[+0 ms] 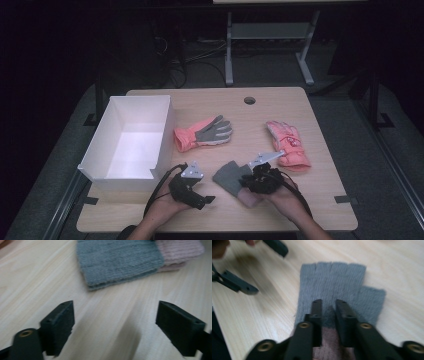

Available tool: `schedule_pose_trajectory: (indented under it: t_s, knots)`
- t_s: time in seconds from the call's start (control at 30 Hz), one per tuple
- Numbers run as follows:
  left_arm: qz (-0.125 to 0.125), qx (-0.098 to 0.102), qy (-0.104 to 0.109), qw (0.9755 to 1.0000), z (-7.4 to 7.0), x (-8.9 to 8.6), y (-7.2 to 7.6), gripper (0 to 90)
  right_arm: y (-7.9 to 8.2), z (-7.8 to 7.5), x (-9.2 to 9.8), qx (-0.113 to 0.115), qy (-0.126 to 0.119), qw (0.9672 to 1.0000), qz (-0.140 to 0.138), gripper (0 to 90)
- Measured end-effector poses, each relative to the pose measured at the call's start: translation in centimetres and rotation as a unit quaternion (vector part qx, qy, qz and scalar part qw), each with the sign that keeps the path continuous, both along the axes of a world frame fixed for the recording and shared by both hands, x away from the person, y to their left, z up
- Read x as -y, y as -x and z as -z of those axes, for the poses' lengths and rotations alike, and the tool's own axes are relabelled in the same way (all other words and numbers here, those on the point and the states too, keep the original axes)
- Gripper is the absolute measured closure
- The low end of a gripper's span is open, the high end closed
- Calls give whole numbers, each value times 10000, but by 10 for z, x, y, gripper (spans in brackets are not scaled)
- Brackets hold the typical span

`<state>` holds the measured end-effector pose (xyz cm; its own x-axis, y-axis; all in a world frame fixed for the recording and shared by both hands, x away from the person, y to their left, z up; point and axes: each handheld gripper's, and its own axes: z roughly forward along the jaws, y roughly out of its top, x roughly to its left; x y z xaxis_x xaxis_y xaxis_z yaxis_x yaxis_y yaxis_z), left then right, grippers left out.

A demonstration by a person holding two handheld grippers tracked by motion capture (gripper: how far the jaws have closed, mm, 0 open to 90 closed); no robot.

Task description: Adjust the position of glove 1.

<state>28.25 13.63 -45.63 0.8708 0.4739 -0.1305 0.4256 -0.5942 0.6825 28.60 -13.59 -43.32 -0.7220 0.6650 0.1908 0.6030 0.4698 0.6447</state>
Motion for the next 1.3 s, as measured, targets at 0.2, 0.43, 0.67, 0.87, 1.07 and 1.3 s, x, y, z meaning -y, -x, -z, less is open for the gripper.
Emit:
schedule_pose_trajectory:
  t_s: [0.2,0.43,0.67,0.87,1.07,1.3]
  knots:
    - [41,-41,169,9998,-5,-2,2,406,-2,-10,23,209,-53,9998,-15,781]
    - [105,-118,219,9996,-14,4,2,861,6,-8,56,600,226,9979,-74,900]
    - [76,-180,-72,9998,-13,19,-3,896,11,13,82,409,351,9985,-102,900]
    - [-50,-206,-164,9996,-18,34,-18,896,6,17,82,340,269,9988,-219,900]
    - [-103,-131,-341,9993,-15,48,-33,896,6,20,76,301,251,9986,-349,900]
    - [-128,-128,-432,9989,-9,52,-40,896,9,23,67,252,289,9979,-529,900]
